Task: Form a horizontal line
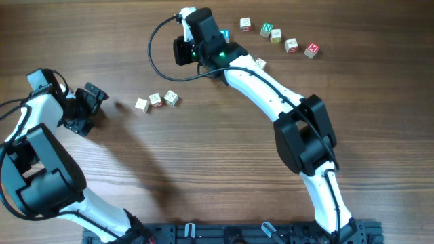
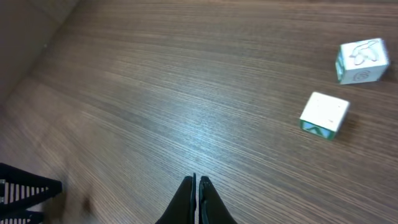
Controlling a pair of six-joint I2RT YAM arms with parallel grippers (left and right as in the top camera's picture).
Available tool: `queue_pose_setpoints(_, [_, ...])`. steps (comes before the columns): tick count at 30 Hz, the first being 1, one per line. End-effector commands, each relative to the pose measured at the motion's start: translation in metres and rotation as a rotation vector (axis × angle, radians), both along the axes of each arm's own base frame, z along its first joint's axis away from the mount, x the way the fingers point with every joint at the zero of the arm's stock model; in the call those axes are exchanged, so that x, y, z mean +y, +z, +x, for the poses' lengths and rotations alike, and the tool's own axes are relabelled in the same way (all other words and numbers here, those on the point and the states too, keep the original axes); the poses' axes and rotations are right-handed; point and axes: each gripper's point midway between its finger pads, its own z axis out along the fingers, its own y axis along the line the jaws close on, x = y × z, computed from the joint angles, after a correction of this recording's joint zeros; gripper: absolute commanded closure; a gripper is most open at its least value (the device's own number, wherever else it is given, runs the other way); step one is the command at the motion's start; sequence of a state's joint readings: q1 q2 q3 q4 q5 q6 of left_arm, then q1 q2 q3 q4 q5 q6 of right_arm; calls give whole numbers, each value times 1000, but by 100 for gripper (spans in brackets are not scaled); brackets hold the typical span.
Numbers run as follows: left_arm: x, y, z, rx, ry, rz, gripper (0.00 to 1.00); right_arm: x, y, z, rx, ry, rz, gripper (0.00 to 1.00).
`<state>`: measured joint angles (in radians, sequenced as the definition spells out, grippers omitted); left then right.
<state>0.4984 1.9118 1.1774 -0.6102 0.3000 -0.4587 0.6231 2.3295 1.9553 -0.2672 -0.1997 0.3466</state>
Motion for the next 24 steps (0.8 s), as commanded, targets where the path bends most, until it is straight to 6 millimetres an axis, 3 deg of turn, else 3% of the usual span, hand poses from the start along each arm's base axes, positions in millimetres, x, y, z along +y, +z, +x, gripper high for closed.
queue_pose_setpoints(1, [2, -46, -41, 181, 25, 14, 0, 23, -27, -13, 46, 90, 26, 95])
queue_pose_setpoints(2, [2, -46, -41, 181, 25, 14, 0, 29, -38, -17, 58, 107, 25, 95])
queue_pose_setpoints(10, [2, -46, -41, 181, 25, 14, 0, 67, -54, -50, 50, 212, 16, 95])
queue_pose_setpoints(13, [2, -46, -41, 181, 25, 14, 0, 79, -99, -76, 111, 260, -58, 95])
queue_pose_setpoints(17, [2, -46, -41, 181, 25, 14, 0, 76, -101, -70, 92, 226, -75, 95])
queue_pose_setpoints(24, [2, -46, -41, 181, 25, 14, 0, 70, -106, -80, 138, 232, -114, 96])
